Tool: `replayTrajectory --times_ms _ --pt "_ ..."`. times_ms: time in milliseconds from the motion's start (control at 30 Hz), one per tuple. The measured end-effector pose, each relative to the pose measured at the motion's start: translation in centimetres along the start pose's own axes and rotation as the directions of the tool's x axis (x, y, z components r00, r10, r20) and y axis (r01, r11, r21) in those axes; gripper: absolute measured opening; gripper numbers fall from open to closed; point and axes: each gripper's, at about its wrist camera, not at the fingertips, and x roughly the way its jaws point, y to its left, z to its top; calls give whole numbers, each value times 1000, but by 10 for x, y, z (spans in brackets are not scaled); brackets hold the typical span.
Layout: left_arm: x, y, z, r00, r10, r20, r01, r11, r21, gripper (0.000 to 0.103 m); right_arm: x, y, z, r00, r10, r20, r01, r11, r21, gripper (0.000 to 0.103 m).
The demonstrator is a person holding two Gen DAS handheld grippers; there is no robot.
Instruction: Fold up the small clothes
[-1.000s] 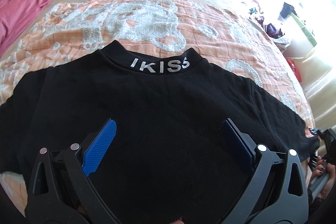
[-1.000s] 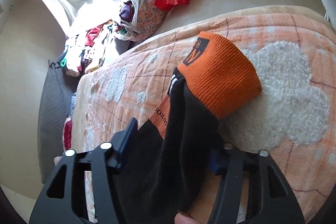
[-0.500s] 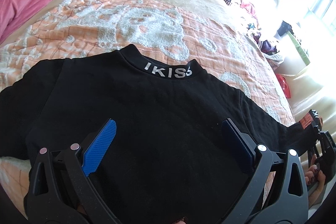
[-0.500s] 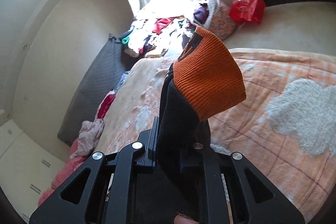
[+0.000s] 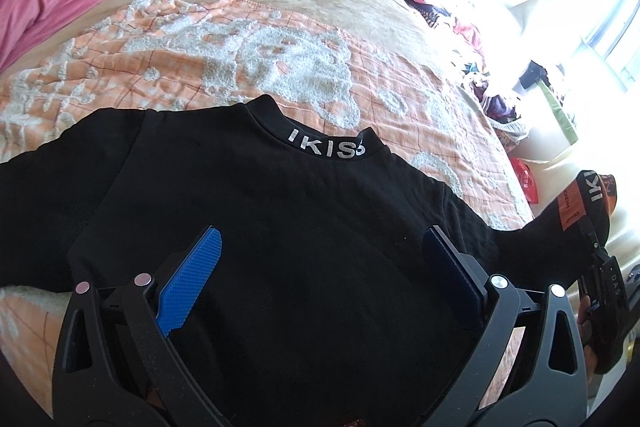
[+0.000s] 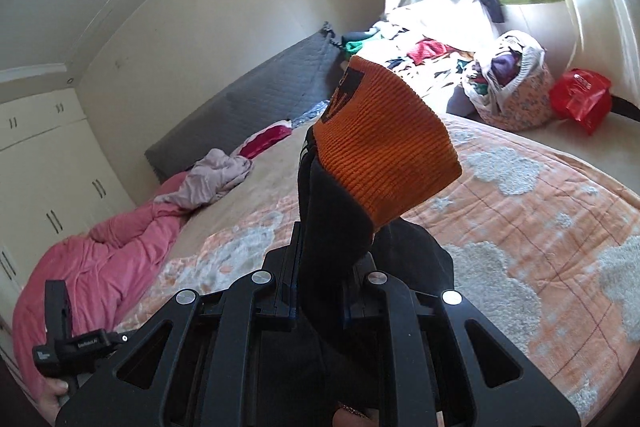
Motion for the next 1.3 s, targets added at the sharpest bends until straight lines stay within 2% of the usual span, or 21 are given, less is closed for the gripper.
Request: replayTrajectory --times_ms 133,400,667,967,1033,1100,1167,1233,1300 --pt "-6 5 0 999 -40 0 40 999 -17 94 8 29 -12 997 64 -35 -66 995 -74 14" --pt "-13 13 -3 996 -92 -16 91 995 -40 94 26 66 -42 984 122 -132 -145 973 -181 14" --pt "-9 24 -8 996 -82 -37 80 995 -58 94 52 90 -75 963 121 -243 -178 956 -232 15" --pt "-6 29 -12 985 -174 -16 172 980 -96 94 70 112 -106 935 121 -334 -221 933 -283 17" --pt "-2 31 -13 981 -192 -16 189 975 -118 94 73 114 -112 925 124 -358 -235 929 -286 24" --pt "2 33 -14 977 -210 -24 205 969 -138 94 75 116 -116 916 132 -380 -252 925 -284 47" --pt "6 34 -16 974 -224 -33 216 965 -150 94 75 117 -117 899 157 -409 -282 922 -265 59" --pt "13 34 -18 971 -233 -51 223 961 -162 94 74 117 -115 890 177 -421 -301 920 -249 62" --pt "22 33 -22 963 -256 -80 239 954 -179 94 71 114 -111 889 182 -420 -302 922 -241 70"
